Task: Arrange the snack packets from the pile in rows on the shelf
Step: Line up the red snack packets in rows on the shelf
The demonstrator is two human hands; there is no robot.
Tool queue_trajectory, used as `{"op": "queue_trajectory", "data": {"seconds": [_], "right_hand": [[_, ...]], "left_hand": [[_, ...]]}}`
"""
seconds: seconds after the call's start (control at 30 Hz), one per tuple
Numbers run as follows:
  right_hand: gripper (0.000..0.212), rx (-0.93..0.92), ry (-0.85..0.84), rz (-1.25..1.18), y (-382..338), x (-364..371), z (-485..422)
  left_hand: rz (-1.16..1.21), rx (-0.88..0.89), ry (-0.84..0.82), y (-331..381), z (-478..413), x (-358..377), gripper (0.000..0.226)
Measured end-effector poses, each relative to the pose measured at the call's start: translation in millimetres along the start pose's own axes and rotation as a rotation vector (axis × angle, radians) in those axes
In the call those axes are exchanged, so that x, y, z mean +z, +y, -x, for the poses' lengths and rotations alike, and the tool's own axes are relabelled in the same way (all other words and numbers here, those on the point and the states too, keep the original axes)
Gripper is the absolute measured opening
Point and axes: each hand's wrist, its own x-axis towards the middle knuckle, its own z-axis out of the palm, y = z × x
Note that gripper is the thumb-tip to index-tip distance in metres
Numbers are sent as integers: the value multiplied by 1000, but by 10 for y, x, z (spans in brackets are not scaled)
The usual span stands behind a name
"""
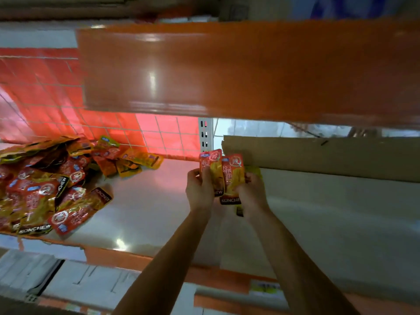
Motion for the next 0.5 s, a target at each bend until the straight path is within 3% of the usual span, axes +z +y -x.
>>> {"op": "queue_trajectory", "data": {"seconds": [0.27, 0.5], "right_hand": [[25, 53, 65, -78, 55, -1322, 29], [14, 35, 119, -137, 211, -2551, 129]], "left_hand": [[-66, 92, -96, 180, 830, 981, 35], [-97, 81, -195, 263, 1719, 1825, 42]]}}
